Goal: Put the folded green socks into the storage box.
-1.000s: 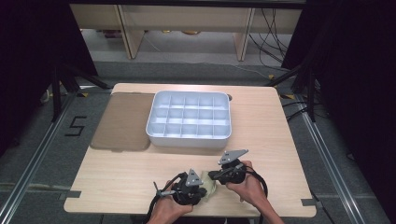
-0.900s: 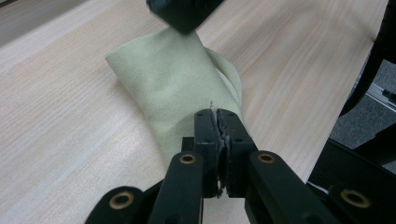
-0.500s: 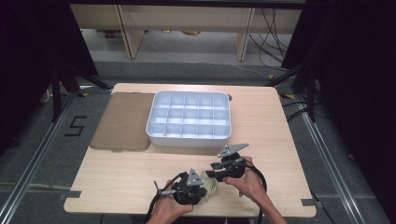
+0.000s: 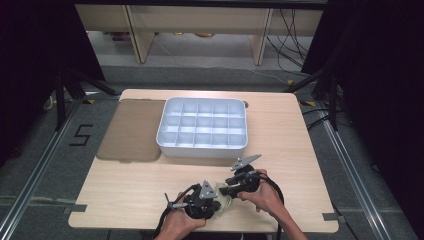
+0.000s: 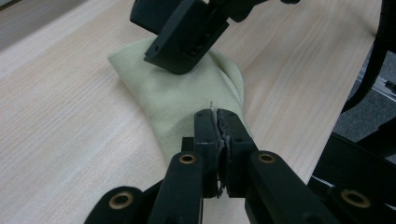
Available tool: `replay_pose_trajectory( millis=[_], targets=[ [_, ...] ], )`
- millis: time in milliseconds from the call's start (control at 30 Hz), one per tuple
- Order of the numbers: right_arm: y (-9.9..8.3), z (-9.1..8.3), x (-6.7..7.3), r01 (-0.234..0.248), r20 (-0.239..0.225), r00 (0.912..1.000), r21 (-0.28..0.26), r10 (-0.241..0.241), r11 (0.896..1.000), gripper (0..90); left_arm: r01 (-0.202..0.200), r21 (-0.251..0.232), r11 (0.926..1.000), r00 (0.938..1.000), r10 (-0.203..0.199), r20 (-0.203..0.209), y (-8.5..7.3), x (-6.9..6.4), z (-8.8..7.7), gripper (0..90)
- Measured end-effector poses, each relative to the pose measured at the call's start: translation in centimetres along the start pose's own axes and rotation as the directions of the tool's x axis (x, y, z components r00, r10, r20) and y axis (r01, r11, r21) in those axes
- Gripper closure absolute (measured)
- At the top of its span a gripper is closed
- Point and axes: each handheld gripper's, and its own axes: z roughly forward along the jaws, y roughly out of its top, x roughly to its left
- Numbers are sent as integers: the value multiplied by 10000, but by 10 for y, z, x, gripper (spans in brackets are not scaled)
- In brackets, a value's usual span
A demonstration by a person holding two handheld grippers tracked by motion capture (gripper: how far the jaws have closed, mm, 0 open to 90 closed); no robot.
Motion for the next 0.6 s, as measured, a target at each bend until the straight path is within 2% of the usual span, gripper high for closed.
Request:
replay_pose_trajectory(
  millis=[33, 100, 133, 200, 233, 267, 300, 333, 400, 433, 467, 500, 600],
  targets=[
    [0, 0, 0, 18, 10, 10000, 36, -18, 10000, 527, 156, -20, 9999, 9999, -156, -6, 0, 0, 0, 859],
    [-1, 0, 0, -44, -29, 10000, 74, 45, 10000, 523, -17, 5, 10000, 9999, 17, -128, 0, 2, 0, 859],
    [-2, 0, 0, -133, -30, 9999, 68, 133, 9999, 516, -46, 36, 10000, 10000, 47, -57, -1, 2, -1, 858],
    [-4, -1, -1, -172, -93, 9998, 99, 173, 9998, 504, 155, -6, 9999, 9997, -155, -161, -1, 2, -1, 858],
    [-4, -2, -1, -212, -65, 9998, 113, 213, 9997, 493, -55, 38, 10000, 10000, 55, -71, -1, 3, -1, 858],
    [-4, -3, -1, -279, -66, 9996, 137, 280, 9995, 485, -22, 35, 10000, 9999, 23, -121, -1, 3, -1, 858],
    [-4, -3, -1, -265, -128, 9996, 138, 267, 9996, 482, 176, 16, 9998, 9996, -176, -198, -1, 2, 0, 858],
    [-5, -4, -1, -244, -173, 9995, 139, 246, 9996, 482, 164, 4, 9999, 9999, -164, -34, -1, 1, -1, 858],
    [-6, -4, -1, -285, -272, 9992, 205, 290, 9994, 472, 184, -43, 9998, 9997, -185, -170, -1, 2, 0, 858],
    [-6, -4, -1, -273, -277, 9992, 233, 280, 9994, 470, 165, -11, 9999, 9998, -165, -66, -1, 1, 0, 858],
    [-7, -4, -1, -271, -277, 9992, 242, 278, 9993, 471, -87, 73, 9999, 9999, 88, -117, -1, 2, -1, 857],
    [-7, -4, -1, -150, -329, 9993, 237, 158, 9996, 472, -54, 22, 10000, 9999, 54, -124, -1, 2, -1, 857],
    [-7, -2, 1, -283, -305, 9991, 386, 295, 9989, 472, -84, 39, 10000, 9999, 84, -133, -1, 2, -1, 857]
  ],
)
